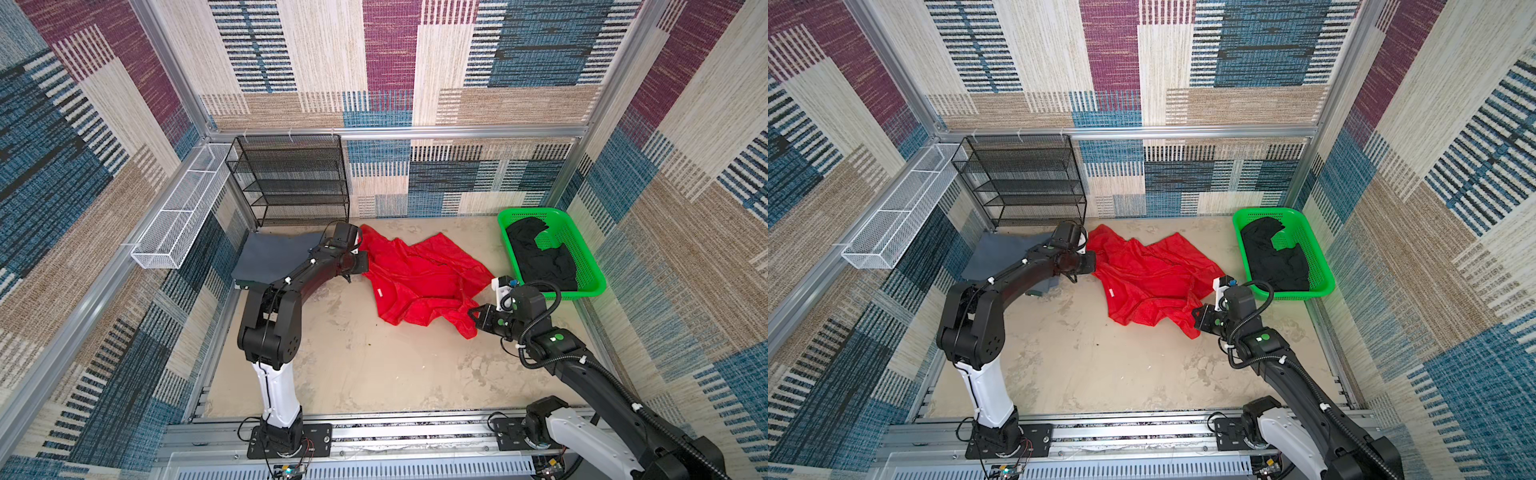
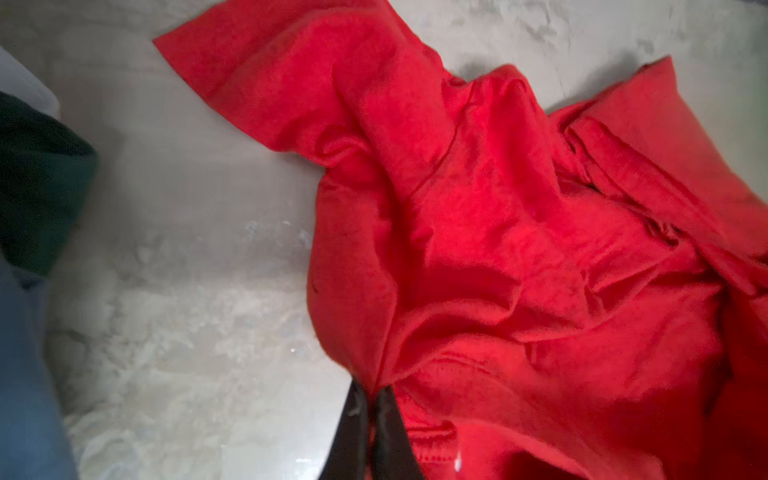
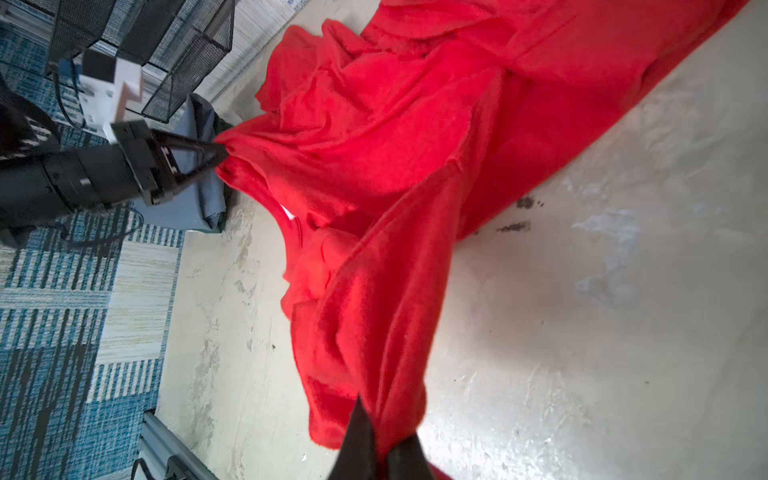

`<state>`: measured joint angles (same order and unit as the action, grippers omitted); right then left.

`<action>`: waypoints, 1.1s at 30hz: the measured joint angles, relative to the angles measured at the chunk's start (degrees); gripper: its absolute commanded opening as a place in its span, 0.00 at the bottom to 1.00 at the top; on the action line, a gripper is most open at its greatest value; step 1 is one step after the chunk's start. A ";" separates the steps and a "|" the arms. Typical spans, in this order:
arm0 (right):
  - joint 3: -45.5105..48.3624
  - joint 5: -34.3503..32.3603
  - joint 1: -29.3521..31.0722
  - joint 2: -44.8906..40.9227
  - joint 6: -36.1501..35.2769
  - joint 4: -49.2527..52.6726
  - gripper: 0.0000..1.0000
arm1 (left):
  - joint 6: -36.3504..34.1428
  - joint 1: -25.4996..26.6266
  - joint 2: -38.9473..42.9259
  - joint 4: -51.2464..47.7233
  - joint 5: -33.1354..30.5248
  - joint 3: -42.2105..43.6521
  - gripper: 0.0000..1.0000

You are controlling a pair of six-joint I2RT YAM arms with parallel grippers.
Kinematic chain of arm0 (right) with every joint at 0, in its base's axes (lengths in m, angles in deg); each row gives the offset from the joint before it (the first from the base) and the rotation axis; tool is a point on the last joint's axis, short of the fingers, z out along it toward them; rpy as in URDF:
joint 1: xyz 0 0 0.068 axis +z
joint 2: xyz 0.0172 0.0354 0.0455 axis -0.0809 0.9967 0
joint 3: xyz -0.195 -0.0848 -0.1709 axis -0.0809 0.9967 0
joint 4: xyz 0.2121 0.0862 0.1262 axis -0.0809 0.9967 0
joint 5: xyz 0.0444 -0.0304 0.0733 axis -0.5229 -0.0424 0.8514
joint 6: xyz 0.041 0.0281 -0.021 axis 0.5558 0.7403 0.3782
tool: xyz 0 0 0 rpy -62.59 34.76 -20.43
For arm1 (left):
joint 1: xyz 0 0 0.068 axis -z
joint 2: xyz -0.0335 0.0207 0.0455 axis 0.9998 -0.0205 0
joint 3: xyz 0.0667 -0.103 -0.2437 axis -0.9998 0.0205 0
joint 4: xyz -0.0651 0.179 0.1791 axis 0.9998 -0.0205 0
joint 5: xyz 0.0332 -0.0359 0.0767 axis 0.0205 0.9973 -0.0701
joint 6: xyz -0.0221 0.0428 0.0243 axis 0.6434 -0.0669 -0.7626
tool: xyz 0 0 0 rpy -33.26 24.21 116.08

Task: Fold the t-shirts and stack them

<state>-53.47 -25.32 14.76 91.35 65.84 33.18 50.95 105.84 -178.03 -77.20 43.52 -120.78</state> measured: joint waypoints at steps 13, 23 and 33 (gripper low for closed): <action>5.42 -2.19 9.70 -2.43 7.89 2.40 0.98 | -4.26 -2.99 -5.07 -8.44 -2.12 -14.71 0.70; -9.03 -12.87 3.63 14.93 -0.83 1.88 0.88 | -2.89 -1.49 15.06 -0.61 -0.17 5.77 0.99; -22.86 -17.88 -2.56 38.14 -12.24 -2.56 0.80 | 2.89 5.31 26.95 6.12 0.04 29.27 0.99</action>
<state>-76.33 -43.20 12.20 129.49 53.60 30.62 53.83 111.15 -151.08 -71.08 43.56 -91.52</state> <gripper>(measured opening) 0.815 0.984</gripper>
